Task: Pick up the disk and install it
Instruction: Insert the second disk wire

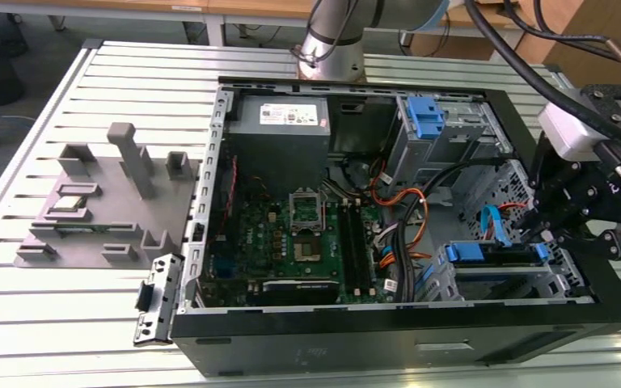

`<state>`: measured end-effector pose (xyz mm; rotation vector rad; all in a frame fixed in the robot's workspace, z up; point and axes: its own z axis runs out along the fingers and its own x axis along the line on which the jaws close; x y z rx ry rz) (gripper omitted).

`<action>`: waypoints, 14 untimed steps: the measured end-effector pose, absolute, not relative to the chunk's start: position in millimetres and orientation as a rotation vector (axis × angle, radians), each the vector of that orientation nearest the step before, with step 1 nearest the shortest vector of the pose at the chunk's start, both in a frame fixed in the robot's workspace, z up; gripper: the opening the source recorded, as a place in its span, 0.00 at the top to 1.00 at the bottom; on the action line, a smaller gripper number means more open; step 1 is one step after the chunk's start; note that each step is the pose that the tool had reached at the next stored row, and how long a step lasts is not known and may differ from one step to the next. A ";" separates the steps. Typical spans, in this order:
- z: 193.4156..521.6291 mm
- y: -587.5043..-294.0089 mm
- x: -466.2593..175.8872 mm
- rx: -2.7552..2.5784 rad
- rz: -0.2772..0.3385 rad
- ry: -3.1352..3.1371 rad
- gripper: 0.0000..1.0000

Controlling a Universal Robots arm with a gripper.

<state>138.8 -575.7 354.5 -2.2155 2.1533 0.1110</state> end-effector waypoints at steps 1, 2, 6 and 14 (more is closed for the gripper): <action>354.7 -575.8 138.8 -2.216 0.111 2.153 0.76; 355.2 -575.8 138.8 -2.216 0.111 2.153 0.76; 356.7 -575.8 138.7 -2.216 0.111 2.153 0.76; 358.2 -575.6 138.7 -2.216 0.111 2.153 0.76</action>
